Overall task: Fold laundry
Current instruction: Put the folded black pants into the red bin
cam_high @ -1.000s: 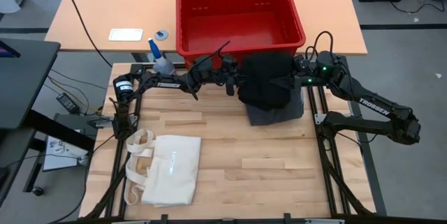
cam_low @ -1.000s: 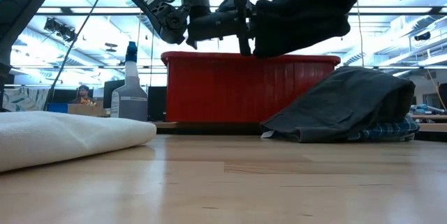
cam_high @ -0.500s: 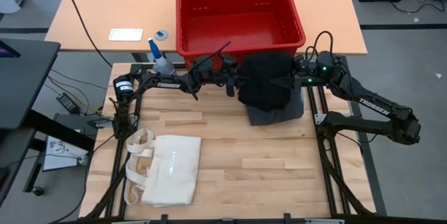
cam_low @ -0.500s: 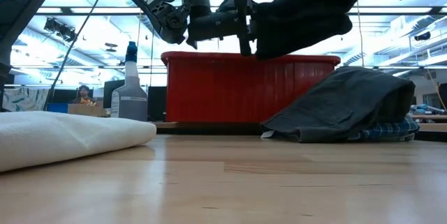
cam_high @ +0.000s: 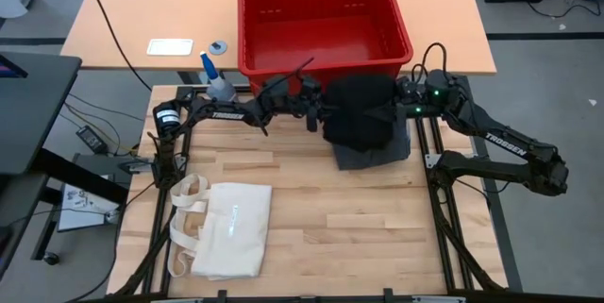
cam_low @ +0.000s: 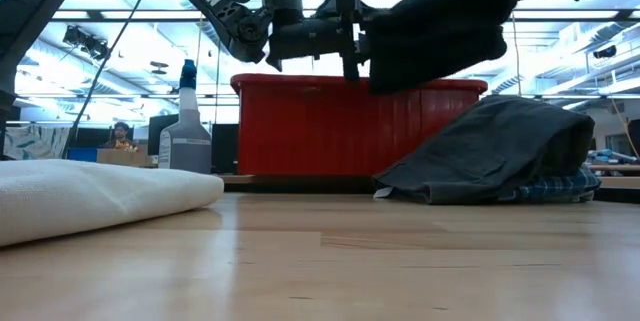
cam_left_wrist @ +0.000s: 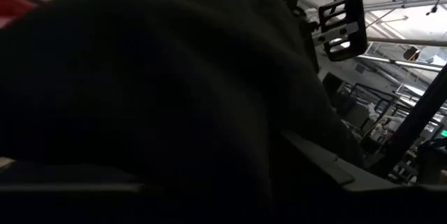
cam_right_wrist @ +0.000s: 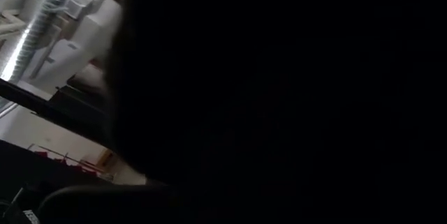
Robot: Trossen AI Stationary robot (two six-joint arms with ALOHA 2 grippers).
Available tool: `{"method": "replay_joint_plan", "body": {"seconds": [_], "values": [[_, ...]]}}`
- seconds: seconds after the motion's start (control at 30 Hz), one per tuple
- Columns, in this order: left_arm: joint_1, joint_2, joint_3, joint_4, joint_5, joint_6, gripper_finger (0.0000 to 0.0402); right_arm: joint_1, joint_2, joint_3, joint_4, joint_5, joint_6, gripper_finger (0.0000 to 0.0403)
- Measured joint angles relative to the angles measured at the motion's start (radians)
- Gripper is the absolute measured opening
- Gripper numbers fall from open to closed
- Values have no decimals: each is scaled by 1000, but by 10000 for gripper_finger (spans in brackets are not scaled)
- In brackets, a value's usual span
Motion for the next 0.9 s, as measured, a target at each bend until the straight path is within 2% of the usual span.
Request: {"method": "replay_joint_plan", "body": {"seconds": [0.13,0.23,0.4,0.6,0.77,0.9], "values": [[-10,0,0,-147,-9,87,169,0,0,-1,-90,-1,-2,46],[-31,0,0,-274,-56,156,170,0,1,-2,-134,0,-9,46],[-65,0,0,-306,-118,268,174,0,0,-2,-239,44,-5,46],[-52,0,-1,-438,-183,295,220,-1,26,-2,-395,169,-34,46],[-25,0,-1,-471,-157,299,267,-2,97,-2,-488,259,-51,46],[-6,0,0,-480,-128,253,286,-2,166,0,-580,314,-69,49]]}}
